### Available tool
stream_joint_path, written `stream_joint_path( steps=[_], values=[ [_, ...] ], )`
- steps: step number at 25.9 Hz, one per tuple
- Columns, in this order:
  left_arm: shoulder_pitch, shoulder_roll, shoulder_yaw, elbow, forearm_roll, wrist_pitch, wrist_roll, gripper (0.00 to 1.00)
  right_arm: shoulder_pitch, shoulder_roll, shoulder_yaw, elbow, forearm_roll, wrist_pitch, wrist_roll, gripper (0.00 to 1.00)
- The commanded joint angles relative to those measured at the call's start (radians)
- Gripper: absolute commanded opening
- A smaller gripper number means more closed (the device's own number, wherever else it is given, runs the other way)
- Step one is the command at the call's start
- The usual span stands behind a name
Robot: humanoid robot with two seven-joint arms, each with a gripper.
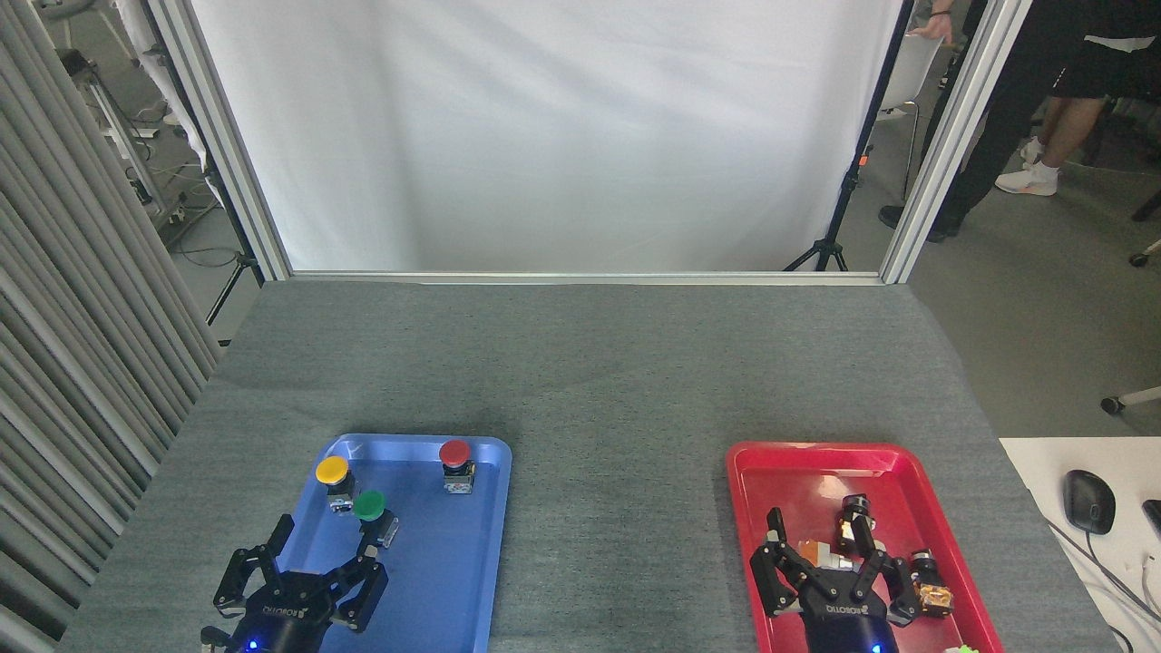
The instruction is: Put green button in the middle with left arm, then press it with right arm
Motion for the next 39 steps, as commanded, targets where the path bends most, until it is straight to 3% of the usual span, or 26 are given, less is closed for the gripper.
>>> stream_joint_path(
  steps=[1, 4, 8, 28, 39],
  values=[
    [0.001, 0.000, 0.000, -0.001, 0.001, -0.003, 0.003, 1.00, 0.015, -0.010, -0.003, -0.009, -0.001, -0.007, -0.004, 1.00],
    [0.001, -0.020, 0.000, -0.002, -0.004, 0.012, 0.015, 1.00, 0.014, 0.004, 0.008, -0.012, 0.016, 0.026, 0.033, 1.00],
    [-0.007, -0.030, -0.001, 0.004, -0.002, 0.011, 0.009, 1.00, 0.007, 0.012, 0.054, -0.027, 0.120, 0.110, 0.122, 1.00],
    [-0.038, -0.034, -0.004, 0.073, -0.005, -0.006, 0.011, 1.00, 0.014, 0.004, 0.060, -0.089, 0.129, 0.055, 0.120, 1.00],
    [-0.035, -0.030, -0.004, 0.076, -0.007, -0.032, 0.011, 0.99, 0.017, -0.008, 0.061, -0.023, 0.126, 0.092, 0.053, 1.00]
  ],
)
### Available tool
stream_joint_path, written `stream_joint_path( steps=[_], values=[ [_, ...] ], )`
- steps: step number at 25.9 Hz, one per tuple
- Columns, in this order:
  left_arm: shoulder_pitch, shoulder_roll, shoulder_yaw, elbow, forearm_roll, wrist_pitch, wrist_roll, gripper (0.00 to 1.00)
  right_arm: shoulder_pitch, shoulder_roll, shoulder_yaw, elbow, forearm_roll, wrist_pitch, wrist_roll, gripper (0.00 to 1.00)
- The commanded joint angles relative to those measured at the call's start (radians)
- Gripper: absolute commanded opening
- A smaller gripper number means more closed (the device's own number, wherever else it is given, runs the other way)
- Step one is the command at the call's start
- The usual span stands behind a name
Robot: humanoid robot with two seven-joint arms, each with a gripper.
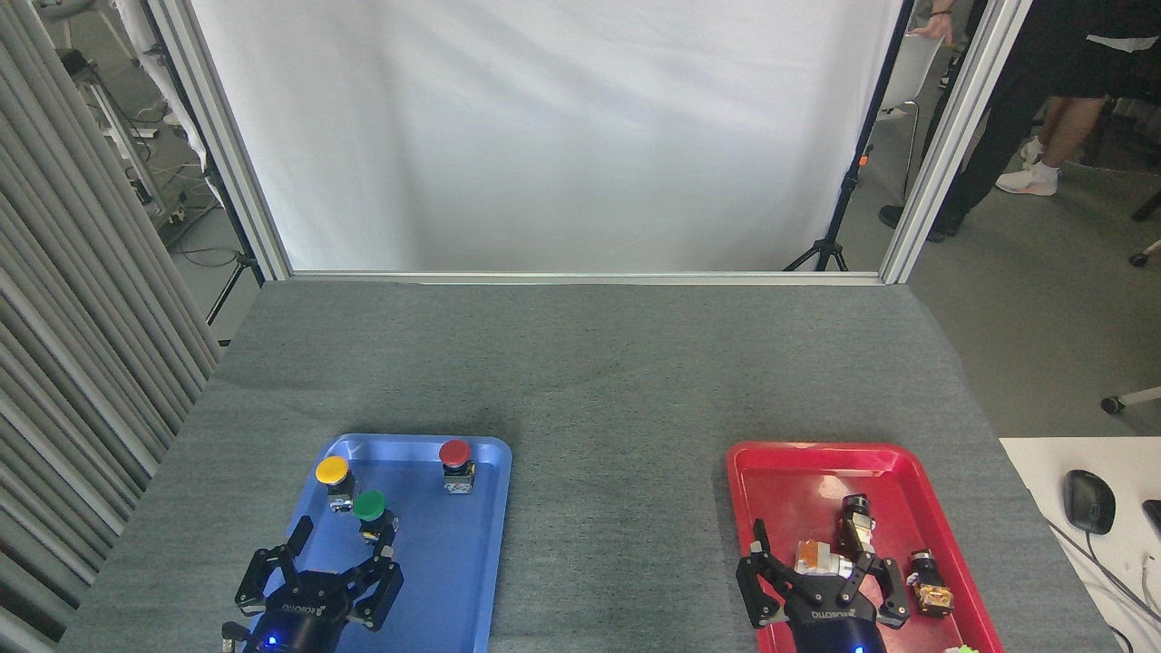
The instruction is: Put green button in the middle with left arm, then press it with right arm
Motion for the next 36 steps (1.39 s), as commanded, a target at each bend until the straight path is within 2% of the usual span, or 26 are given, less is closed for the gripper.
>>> stream_joint_path(
  steps=[1, 12, 24, 32, 36],
  values=[
    [0.000, 0.002, 0.000, 0.009, 0.000, -0.001, 0.000, 0.99, 0.002, 0.000, 0.008, 0.016, 0.001, 0.023, -0.038, 1.00],
    [0.002, 0.003, 0.000, 0.023, 0.000, -0.003, 0.000, 0.99, 0.003, 0.011, 0.008, 0.023, -0.008, 0.018, -0.038, 1.00],
    [0.000, 0.017, 0.002, 0.072, 0.001, -0.006, -0.001, 0.99, 0.006, 0.037, -0.034, 0.014, 0.007, -0.048, -0.037, 1.00],
    [-0.079, 0.022, -0.017, 0.216, -0.010, -0.009, -0.004, 0.99, 0.005, 0.037, -0.035, 0.014, 0.012, -0.055, -0.037, 1.00],
    [-0.139, 0.023, -0.017, 0.302, -0.010, -0.081, -0.001, 0.99, 0.005, 0.038, -0.043, 0.014, 0.012, -0.071, -0.037, 1.00]
  ],
)
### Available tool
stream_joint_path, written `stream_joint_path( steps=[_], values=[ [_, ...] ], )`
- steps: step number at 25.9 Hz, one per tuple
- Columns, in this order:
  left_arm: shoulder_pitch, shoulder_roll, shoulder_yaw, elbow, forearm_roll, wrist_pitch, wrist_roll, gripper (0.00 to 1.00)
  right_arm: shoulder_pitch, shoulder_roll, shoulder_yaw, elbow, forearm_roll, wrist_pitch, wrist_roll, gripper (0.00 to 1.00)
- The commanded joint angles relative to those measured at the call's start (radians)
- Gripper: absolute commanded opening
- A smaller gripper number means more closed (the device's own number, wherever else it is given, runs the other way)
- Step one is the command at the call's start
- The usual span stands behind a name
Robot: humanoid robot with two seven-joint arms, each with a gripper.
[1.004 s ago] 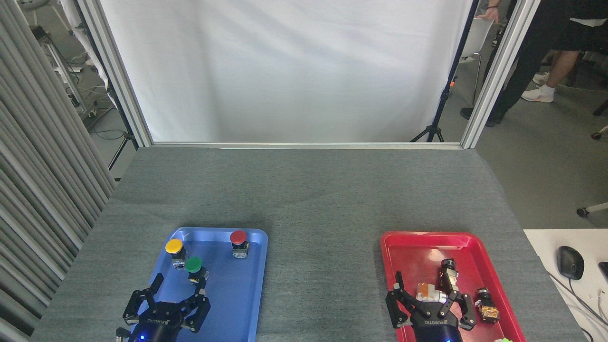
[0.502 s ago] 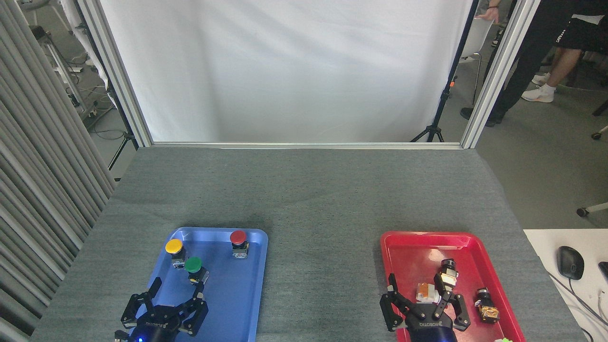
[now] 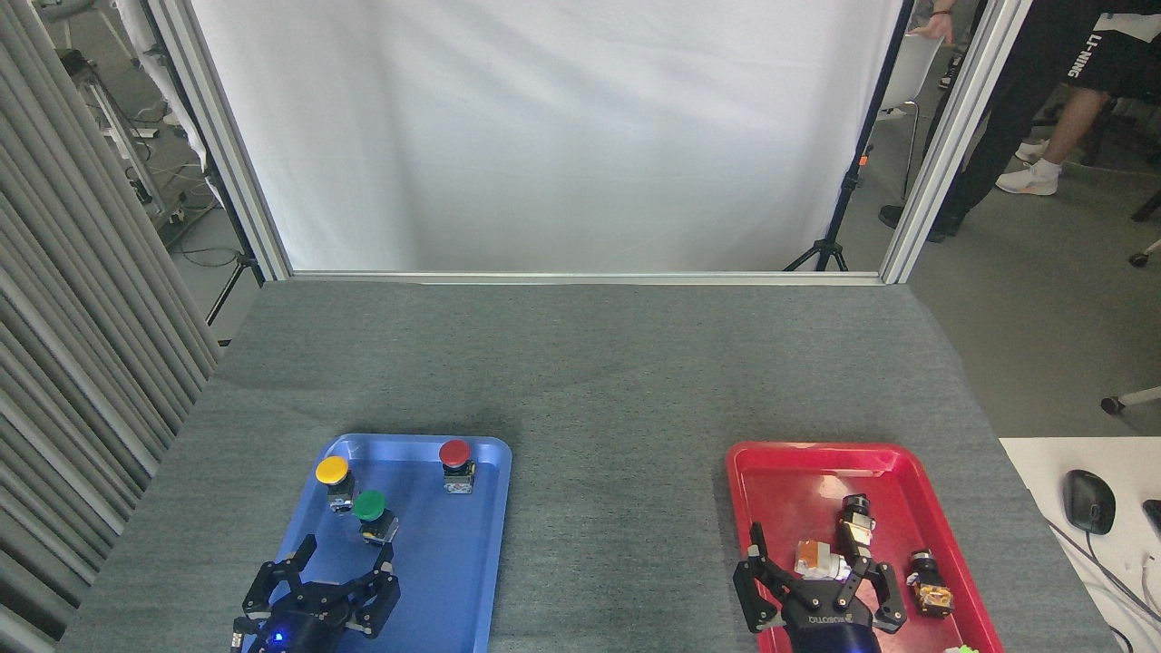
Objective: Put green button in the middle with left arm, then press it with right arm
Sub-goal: 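Close the left gripper around the green button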
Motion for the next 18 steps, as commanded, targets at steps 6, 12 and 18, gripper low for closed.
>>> stream_joint_path(
  steps=[6, 12, 18],
  values=[
    [-0.078, -0.005, -0.014, 0.121, -0.002, -0.066, 0.002, 0.95, 0.002, 0.012, -0.004, 0.000, 0.003, -0.007, 0.000, 1.00],
    [-0.110, -0.004, -0.016, 0.171, -0.001, -0.074, 0.002, 0.84, 0.002, 0.041, 0.000, -0.014, 0.006, -0.017, -0.006, 1.00],
    [-0.150, -0.007, -0.022, 0.210, -0.001, -0.096, 0.002, 0.83, 0.000, 0.041, -0.007, -0.012, 0.035, -0.018, -0.006, 1.00]
  ],
)
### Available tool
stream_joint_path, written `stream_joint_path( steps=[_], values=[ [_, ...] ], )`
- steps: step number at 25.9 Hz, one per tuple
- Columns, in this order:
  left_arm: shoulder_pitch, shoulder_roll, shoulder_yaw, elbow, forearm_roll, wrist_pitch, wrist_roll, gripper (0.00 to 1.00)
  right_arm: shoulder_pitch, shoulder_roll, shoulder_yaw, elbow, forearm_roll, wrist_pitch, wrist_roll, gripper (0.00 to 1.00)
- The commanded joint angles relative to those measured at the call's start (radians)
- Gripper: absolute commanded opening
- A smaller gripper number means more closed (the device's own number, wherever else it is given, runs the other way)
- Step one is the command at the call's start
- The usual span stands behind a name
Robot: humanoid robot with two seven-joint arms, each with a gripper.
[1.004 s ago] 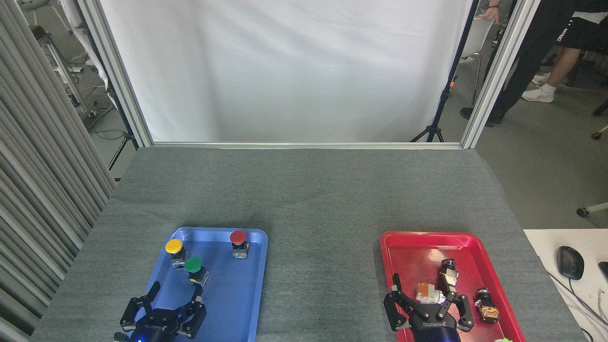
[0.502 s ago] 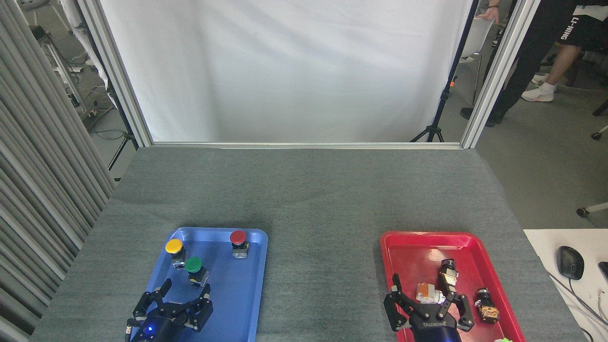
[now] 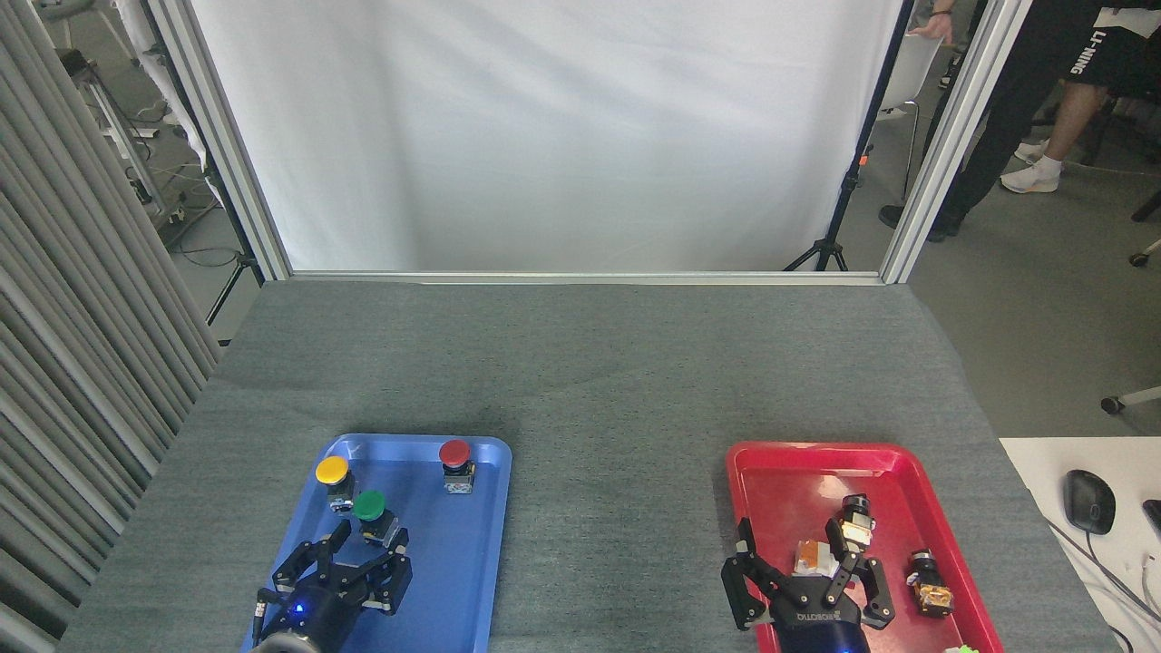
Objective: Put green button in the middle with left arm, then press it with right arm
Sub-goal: 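Close the left gripper around the green button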
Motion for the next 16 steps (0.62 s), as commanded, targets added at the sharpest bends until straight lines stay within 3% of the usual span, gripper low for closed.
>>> stream_joint_path(
  steps=[1, 6, 11, 16],
  values=[
    [-0.023, -0.001, -0.002, 0.020, 0.000, -0.002, -0.001, 0.80, -0.001, 0.001, -0.005, 0.000, 0.008, -0.001, -0.001, 1.00],
    [-0.029, 0.001, -0.001, 0.040, 0.000, -0.002, -0.007, 0.69, -0.006, 0.003, -0.010, 0.000, 0.008, -0.036, -0.009, 1.00],
    [-0.029, 0.005, -0.004, 0.054, -0.001, -0.013, -0.021, 0.37, -0.003, 0.003, -0.025, 0.000, 0.009, -0.039, -0.009, 1.00],
    [-0.032, 0.012, -0.002, 0.063, -0.004, -0.088, -0.005, 0.08, -0.001, 0.001, -0.022, 0.000, 0.009, -0.039, -0.009, 1.00]
  ],
)
